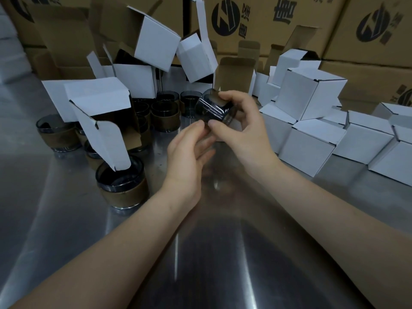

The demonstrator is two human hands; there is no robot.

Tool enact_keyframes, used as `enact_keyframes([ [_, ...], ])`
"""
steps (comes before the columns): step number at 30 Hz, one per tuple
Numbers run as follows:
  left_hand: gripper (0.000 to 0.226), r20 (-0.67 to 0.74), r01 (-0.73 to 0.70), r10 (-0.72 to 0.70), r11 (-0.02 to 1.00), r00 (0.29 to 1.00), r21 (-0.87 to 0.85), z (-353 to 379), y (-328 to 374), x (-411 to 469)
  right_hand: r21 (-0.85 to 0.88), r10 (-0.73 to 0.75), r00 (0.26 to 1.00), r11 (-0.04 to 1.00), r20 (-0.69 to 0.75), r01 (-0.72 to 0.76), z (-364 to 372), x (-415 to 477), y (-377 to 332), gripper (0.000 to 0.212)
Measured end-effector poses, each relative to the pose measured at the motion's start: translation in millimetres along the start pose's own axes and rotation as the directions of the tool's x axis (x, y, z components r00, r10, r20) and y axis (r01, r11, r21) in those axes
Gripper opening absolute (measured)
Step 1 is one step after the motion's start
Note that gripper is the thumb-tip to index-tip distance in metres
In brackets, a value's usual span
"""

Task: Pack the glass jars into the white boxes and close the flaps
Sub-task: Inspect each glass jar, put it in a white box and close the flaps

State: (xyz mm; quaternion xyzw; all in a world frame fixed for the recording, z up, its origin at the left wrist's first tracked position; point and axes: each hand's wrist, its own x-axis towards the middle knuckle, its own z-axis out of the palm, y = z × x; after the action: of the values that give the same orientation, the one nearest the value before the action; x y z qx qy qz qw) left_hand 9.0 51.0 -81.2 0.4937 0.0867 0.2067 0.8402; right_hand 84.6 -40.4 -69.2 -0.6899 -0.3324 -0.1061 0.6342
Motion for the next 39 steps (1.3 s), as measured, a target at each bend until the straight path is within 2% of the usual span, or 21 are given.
enact_keyframes([
  [2, 0.021, 0.031, 0.032, -0.031, 0.999, 0.999, -0.031, -2.0, 0.6, 1.7, 0.029, 0.014, 1.000, 0.999, -0.009, -0.014, 1.8, -0.4, -1.0, 0.024],
  [4, 0.019, 0.047, 0.060, -0.057, 0.997, 0.997, -0.054, -3.3, 1.2, 3.7, 0.023, 0.009, 1.000, 1.000, -0.021, -0.009, 2.6, -0.5, -2.5, 0.019],
  [8, 0.034, 0.041, 0.071, -0.068, 0.995, 0.997, -0.067, -4.4, 3.1, 6.4, 0.048, 0.020, 1.000, 0.999, 0.008, -0.021, 3.5, -2.5, -4.4, 0.032],
  [11, 0.041, 0.052, 0.055, -0.049, 0.989, 0.997, -0.137, -6.0, 4.0, 8.8, 0.103, 0.045, 0.998, 0.993, 0.046, -0.050, 6.4, -5.5, -5.8, 0.046],
  [15, 0.045, 0.045, 0.050, -0.042, 0.980, 0.998, -0.195, -5.5, 5.3, 9.3, 0.119, 0.196, 0.978, 0.972, 0.075, -0.204, 5.9, -3.5, -4.3, 0.058],
  [18, 0.061, 0.044, 0.061, -0.053, 0.977, 0.998, -0.202, -4.6, 3.7, 6.7, 0.149, 0.293, 0.938, 0.935, 0.184, -0.322, 5.3, -2.6, -1.0, 0.050],
  [20, 0.062, 0.042, 0.069, -0.061, 0.973, 0.997, -0.222, -5.2, 2.5, 6.3, 0.235, 0.295, 0.918, 0.904, 0.264, -0.357, 6.1, -2.0, 0.6, 0.036],
  [22, 0.060, 0.040, 0.084, -0.077, 0.968, 0.996, -0.235, -6.6, 2.2, 8.1, 0.335, 0.314, 0.905, 0.852, 0.287, -0.402, 6.5, 0.1, 0.0, 0.032],
  [28, 0.051, 0.045, 0.102, -0.096, 0.982, 0.994, -0.157, -11.8, 1.8, 13.9, 0.366, 0.344, 0.875, 0.808, 0.341, -0.461, 2.4, 3.8, -0.5, 0.038],
  [32, 0.052, 0.011, 0.090, -0.090, 0.981, 0.996, -0.170, -12.9, 3.5, 15.6, 0.458, 0.338, 0.852, 0.732, 0.399, -0.505, 0.8, 3.4, -1.2, 0.047],
  [35, 0.049, -0.019, 0.081, -0.085, 0.984, 0.996, -0.158, -13.6, 3.6, 16.7, 0.465, 0.364, 0.866, 0.735, 0.342, -0.493, 0.4, 0.9, 0.5, 0.059],
  [39, 0.039, -0.091, 0.045, -0.054, 0.994, 0.994, -0.098, -12.6, 2.7, 15.5, 0.293, 0.357, 0.917, 0.870, 0.178, -0.396, 0.2, 0.9, 2.3, 0.073],
])
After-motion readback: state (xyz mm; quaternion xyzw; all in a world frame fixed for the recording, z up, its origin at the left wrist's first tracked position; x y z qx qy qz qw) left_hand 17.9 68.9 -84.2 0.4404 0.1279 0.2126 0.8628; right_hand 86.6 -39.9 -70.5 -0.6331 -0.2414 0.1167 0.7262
